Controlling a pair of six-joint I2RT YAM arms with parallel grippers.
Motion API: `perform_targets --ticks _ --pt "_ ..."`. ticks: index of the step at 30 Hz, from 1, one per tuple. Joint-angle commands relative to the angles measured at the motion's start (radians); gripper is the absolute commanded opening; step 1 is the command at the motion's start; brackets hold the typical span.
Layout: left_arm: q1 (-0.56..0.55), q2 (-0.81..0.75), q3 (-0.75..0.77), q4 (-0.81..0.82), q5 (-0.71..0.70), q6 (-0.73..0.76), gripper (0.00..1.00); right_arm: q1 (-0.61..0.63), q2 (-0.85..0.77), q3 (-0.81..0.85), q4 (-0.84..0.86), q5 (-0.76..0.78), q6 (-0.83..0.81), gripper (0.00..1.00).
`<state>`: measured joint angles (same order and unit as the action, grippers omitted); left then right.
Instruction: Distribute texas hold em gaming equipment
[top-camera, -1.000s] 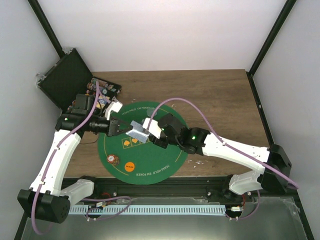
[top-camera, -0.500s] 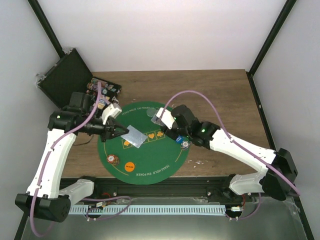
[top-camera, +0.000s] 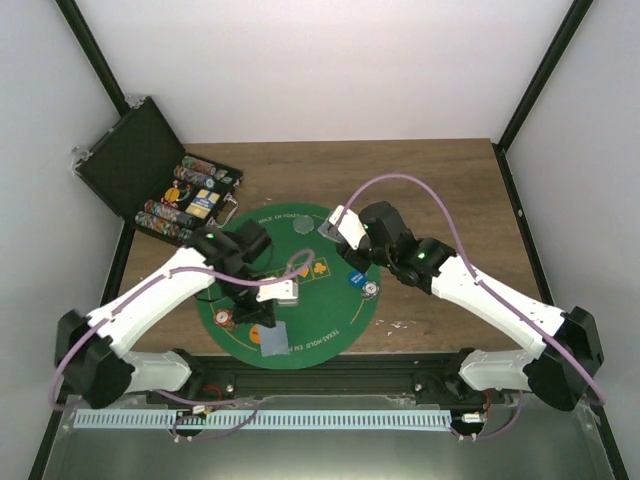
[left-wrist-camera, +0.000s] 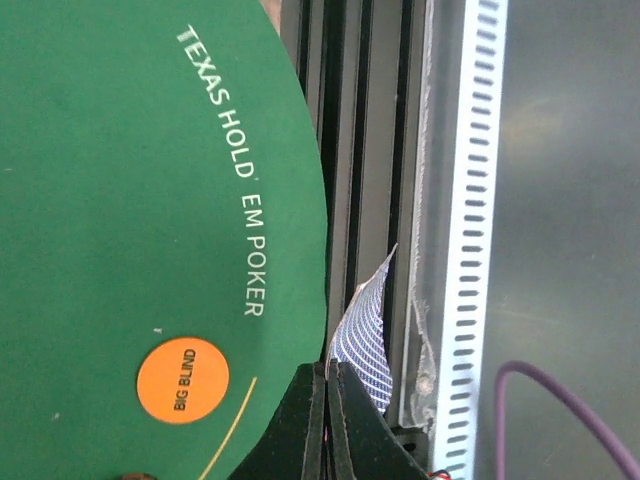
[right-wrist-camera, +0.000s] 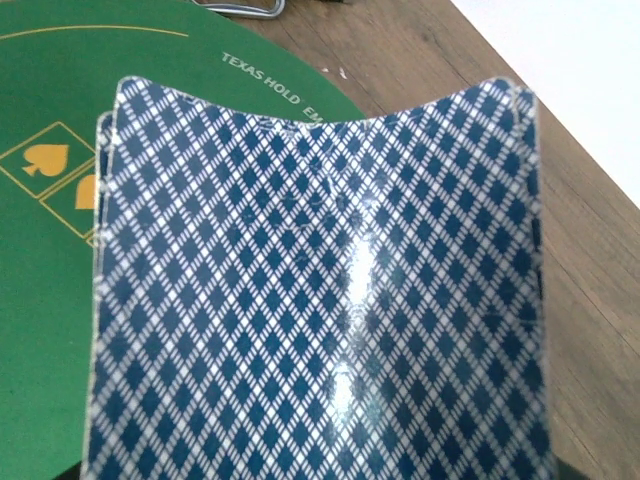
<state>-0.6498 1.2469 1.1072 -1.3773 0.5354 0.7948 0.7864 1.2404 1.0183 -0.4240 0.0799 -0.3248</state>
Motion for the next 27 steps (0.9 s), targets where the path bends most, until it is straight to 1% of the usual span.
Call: perform_targets --ticks 1,5,11,20,25,27 --pt "-0.081 0.119 -0.023 0.104 -0.071 0.027 0.00 -0.044 -0.038 0.003 -0.002 -0.006 0.008 0.47" --pt "-0.124 0.193 -0.043 0.175 -0.068 0.038 0.00 -0.102 -0.047 -0.034 0.026 -0.007 0.022 0.47" --pt "-0.133 0.302 -0.071 0.243 -0.058 0.042 0.00 -0.165 -0.053 -0.054 0.073 -0.015 0.035 0.48" --pt "-0.132 0.436 -0.110 0.320 -0.063 0.049 0.00 -0.170 -0.058 -0.060 0.061 -0.022 0.037 0.48" --pt "-0.116 0.455 -0.111 0.362 -0.079 0.030 0.00 -0.170 -0.041 -0.051 0.050 -0.023 0.033 0.48" --pt "-0.104 0.447 -0.111 0.372 -0.086 0.022 0.03 -0.170 -0.035 -0.046 0.044 -0.027 0.037 0.48"
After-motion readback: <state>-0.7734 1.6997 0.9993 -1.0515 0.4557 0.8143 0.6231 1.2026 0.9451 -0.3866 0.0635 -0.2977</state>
